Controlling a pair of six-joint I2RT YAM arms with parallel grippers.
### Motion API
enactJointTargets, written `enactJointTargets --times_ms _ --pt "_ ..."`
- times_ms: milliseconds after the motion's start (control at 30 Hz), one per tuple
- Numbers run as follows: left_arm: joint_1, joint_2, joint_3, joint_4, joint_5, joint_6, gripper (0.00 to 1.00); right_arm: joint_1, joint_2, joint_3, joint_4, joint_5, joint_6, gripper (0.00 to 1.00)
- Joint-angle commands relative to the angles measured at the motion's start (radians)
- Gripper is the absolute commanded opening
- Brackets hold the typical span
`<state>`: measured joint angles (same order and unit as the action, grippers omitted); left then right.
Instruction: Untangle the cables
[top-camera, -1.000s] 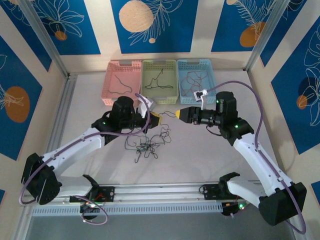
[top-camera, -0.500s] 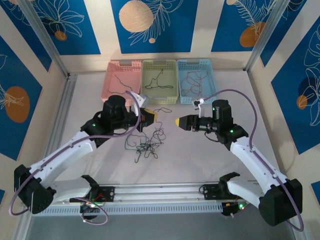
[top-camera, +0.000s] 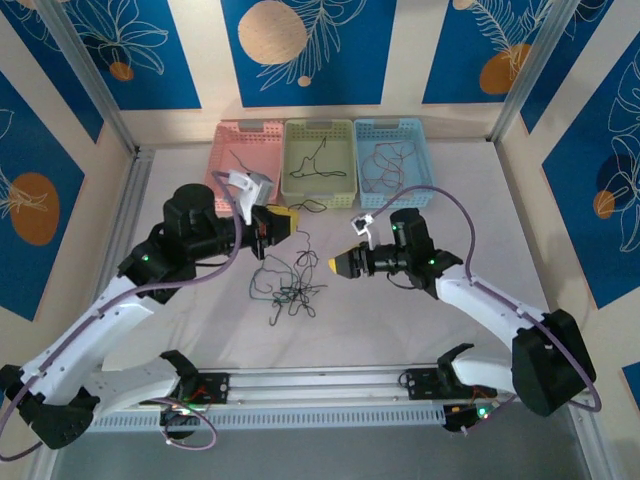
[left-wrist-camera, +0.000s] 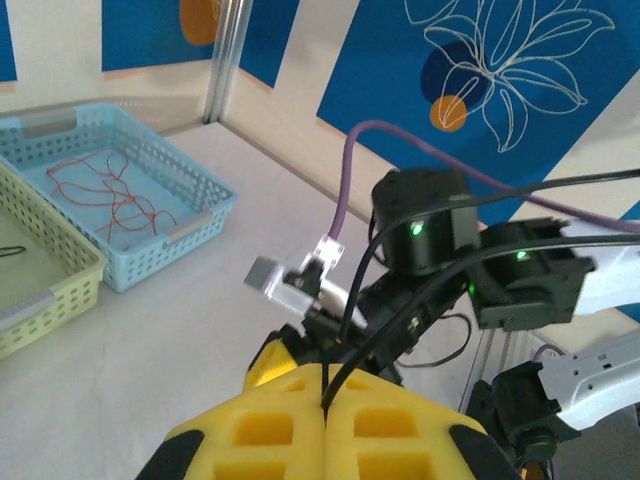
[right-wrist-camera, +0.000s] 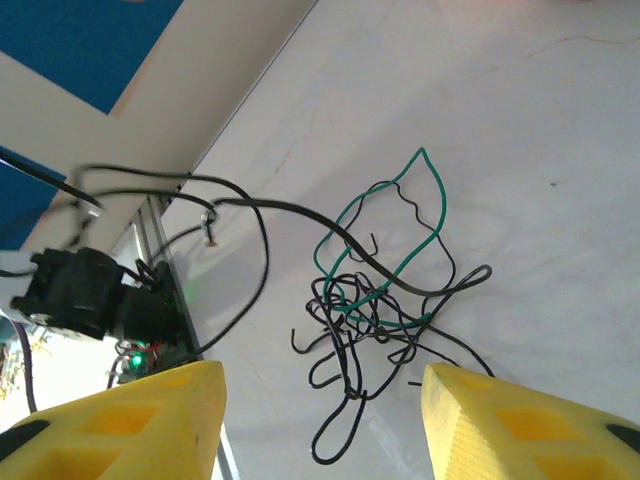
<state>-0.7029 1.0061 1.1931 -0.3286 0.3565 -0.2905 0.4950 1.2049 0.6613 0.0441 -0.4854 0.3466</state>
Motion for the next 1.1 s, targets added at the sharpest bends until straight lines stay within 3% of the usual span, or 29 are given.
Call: enactJointTargets --times_ms 0,233,500,600,767,833,933,1067 --pt "-0.004 -0.035 0.074 -0.08 -0.032 -0.007 0.0 0.026 0.024 -0.033 0.125 -0.006 -0.097 0.56" --pt "-0.004 -0.068 0.152 -0.157 -0.048 0.002 0.0 0.131 0.114 -0.031 0.235 0.056 -0.297 0.58" --pt "-0.004 -0.093 0.163 -0.192 -0.049 0.004 0.0 0.217 0.294 0.075 0.329 0.105 -0.4 0.59" --pt "-0.003 -0.1 0.168 -0.213 -0.06 0.008 0.0 0.23 0.348 0.107 0.364 0.146 -0.4 0.52" --pt "-0.004 -0.123 0.186 -0.245 -0.085 0.018 0.0 0.222 0.39 0.115 0.387 0.152 -0.394 0.31" --pt "-0.003 -0.131 0.205 -0.268 -0.1 0.03 0.0 0.219 0.39 0.11 0.376 0.141 -0.402 0.3" --pt "-0.003 -0.145 0.242 -0.307 -0.138 0.046 0.0 0.216 0.383 0.089 0.357 0.139 -0.41 0.35" --pt "-0.002 -0.162 0.31 -0.36 -0.174 0.073 0.0 0.205 0.331 0.009 0.412 0.149 -0.392 0.54"
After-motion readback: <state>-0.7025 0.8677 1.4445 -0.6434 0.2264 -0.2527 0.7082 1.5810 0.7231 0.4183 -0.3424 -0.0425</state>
